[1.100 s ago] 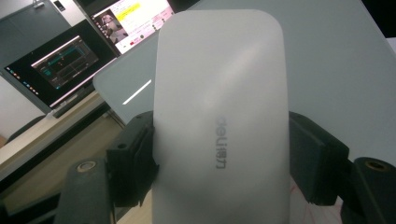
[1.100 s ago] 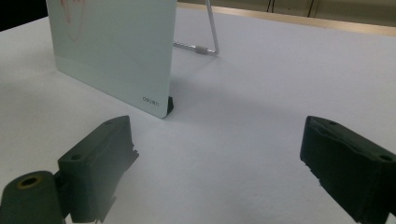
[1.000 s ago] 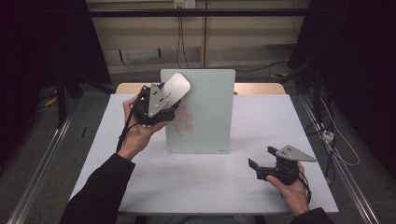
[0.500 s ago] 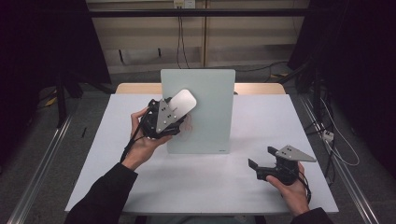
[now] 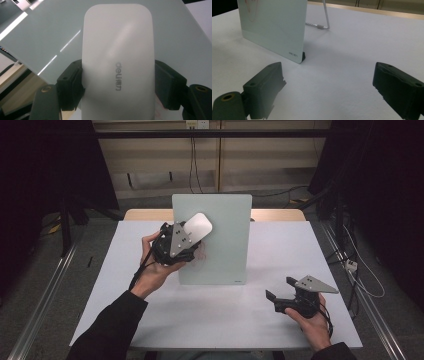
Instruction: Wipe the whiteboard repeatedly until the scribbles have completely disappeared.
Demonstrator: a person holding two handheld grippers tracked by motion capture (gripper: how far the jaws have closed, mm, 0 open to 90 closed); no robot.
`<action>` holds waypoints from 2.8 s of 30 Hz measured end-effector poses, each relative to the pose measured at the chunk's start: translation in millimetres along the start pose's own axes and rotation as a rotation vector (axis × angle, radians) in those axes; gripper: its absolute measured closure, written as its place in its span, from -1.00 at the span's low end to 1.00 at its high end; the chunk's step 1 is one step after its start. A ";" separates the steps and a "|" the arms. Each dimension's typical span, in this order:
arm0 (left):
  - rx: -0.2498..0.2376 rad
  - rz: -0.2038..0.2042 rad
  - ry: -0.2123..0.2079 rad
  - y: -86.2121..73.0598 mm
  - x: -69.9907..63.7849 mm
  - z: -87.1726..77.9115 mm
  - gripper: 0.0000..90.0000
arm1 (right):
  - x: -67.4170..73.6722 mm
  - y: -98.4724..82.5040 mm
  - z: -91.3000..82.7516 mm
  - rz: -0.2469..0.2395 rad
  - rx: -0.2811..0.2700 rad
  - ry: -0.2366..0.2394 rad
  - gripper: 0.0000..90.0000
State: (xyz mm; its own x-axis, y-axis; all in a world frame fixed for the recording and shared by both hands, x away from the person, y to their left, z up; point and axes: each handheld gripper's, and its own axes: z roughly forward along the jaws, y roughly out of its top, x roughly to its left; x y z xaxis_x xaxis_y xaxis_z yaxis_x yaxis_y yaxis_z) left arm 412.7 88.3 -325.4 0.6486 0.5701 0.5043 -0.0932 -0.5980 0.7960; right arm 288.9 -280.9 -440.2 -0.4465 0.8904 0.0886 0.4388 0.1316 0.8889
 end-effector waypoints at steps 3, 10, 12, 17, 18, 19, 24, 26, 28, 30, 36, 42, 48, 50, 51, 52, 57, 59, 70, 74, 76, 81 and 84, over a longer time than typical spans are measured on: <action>-0.006 -0.015 0.023 5.2 8.2 -1.4 -0.31 | -0.1 0.0 0.1 0.000 0.000 0.000 -0.79; -0.027 -0.046 0.050 8.5 23.3 -4.5 -0.31 | 0.1 0.1 -0.2 -0.003 0.000 0.001 -0.79; -0.018 -0.027 0.050 7.3 18.7 -3.2 -0.31 | 0.3 0.1 -0.4 -0.004 0.000 0.000 -0.79; 0.009 0.008 0.001 -2.6 -1.1 0.7 -0.31 | 0.7 0.1 -0.4 -0.005 0.001 0.001 -0.79; 0.011 0.015 -0.010 -5.9 -6.8 1.8 -0.31 | 0.4 0.1 -0.3 -0.006 0.000 0.000 -0.79; 0.018 0.025 -0.019 -9.1 -12.8 2.8 -0.31 | 0.4 0.1 -0.2 -0.004 0.001 0.000 -0.79; 0.046 0.038 -0.078 -24.5 -38.0 6.2 -0.31 | 0.5 0.2 -0.5 -0.006 0.000 -0.001 -0.79; 0.054 0.044 -0.092 -27.5 -42.2 6.9 -0.31 | 0.7 0.2 -0.4 -0.006 0.001 -0.001 -0.79; 0.059 0.030 -0.103 -27.3 -42.0 6.7 -0.31 | 0.9 0.3 -0.3 -0.007 0.001 -0.001 -0.79; 0.065 0.030 -0.112 -25.7 -39.5 6.8 -0.31 | 0.8 0.3 -0.5 -0.006 0.000 0.000 -0.79; 0.059 0.020 -0.097 -14.0 -28.7 7.0 -0.31 | 0.7 0.4 -0.2 -0.006 0.000 -0.001 -0.79; 0.038 0.003 -0.058 2.8 -8.6 6.3 -0.31 | 0.9 0.3 -0.6 -0.006 -0.001 0.001 -0.79; 0.029 -0.016 -0.017 15.5 10.0 3.3 -0.31 | 0.8 0.4 -0.7 -0.006 -0.002 0.003 -0.79; 0.023 -0.025 -0.001 18.3 16.4 2.2 -0.31 | 0.8 0.3 -0.8 -0.006 -0.002 0.003 -0.79; 0.021 -0.026 0.007 19.9 19.6 1.5 -0.31 | 0.7 0.3 -0.8 -0.005 -0.002 0.003 -0.79; 0.018 -0.029 0.015 21.5 22.8 1.0 -0.31 | 0.5 0.2 -0.9 -0.007 -0.001 0.004 -0.79; 0.009 -0.042 0.063 27.5 31.5 -0.7 -0.31 | 0.7 0.4 -0.5 -0.004 -0.002 0.005 -0.79; 0.018 -0.018 0.069 26.7 28.2 0.1 -0.31 | 0.6 0.4 -0.8 -0.007 -0.002 0.005 -0.79; 0.051 0.059 -0.024 5.8 -8.3 6.1 -0.31 | 0.9 0.4 -0.5 -0.005 -0.001 0.003 -0.79; 0.058 0.067 -0.061 -5.6 -23.2 7.8 -0.31 | 0.9 0.3 -0.7 -0.004 -0.002 0.003 -0.79; 0.067 0.079 -0.080 -11.1 -31.8 9.0 -0.31 | 1.0 0.3 -0.6 -0.004 -0.001 0.003 -0.79; 0.095 0.111 -0.128 -20.8 -49.8 12.2 -0.31 | 1.1 0.4 -0.5 -0.006 0.000 0.001 -0.79; 0.096 0.106 -0.140 -25.0 -53.0 12.1 -0.31 | 0.6 0.3 -1.0 -0.007 -0.001 0.003 -0.79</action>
State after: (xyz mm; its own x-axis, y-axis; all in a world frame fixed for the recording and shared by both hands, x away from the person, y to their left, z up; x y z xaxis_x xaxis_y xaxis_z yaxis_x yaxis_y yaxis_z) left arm 389.9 66.3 -376.1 0.7384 0.4209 0.5269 -0.0984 -0.7056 0.7017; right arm 287.9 -280.8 -439.4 -0.4516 0.8883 0.0836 0.4348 0.1372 0.8900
